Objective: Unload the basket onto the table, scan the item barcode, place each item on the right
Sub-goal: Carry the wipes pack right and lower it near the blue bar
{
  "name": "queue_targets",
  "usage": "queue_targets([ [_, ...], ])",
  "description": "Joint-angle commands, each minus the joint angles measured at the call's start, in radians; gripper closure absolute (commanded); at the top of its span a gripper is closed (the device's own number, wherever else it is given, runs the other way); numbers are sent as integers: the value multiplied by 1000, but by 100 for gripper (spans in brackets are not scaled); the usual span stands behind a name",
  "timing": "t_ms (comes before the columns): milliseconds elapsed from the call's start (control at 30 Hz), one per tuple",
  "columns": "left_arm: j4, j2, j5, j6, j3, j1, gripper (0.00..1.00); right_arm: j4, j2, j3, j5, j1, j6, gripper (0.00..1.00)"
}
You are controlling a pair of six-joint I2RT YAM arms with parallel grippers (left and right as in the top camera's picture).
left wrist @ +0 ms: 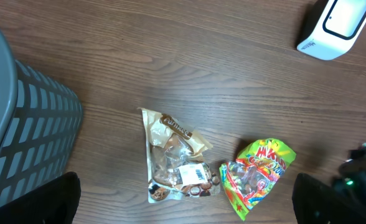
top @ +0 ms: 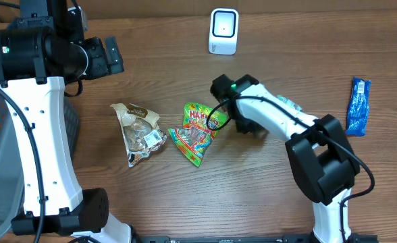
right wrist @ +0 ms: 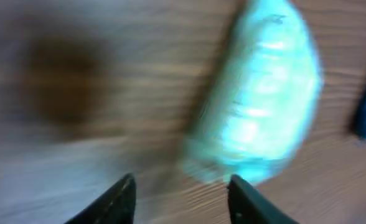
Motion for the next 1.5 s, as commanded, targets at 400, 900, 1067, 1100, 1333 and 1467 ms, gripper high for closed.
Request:
queue_targets([
  [400,0,-16,10,-17,0,-4,0,-21,-151,212,-422,-85,-77,69],
  [900,0,-16,10,-17,0,-4,0,74,-187,76,-494,-372,-77,96],
  [1067,0,-16,10,-17,0,-4,0,143,-179,-3,-491,-418,-77,96],
  [1100,0,-16,10,-17,0,-4,0,164,-178,-23,-491,-424,-77,96],
  [1333,0,-16,10,-17,0,-4,0,302,-176,-175,-487,-430,-76,96],
  [1467,0,-16,10,-17,0,-4,0,373,-176,-251,-473,-430,-76,96],
])
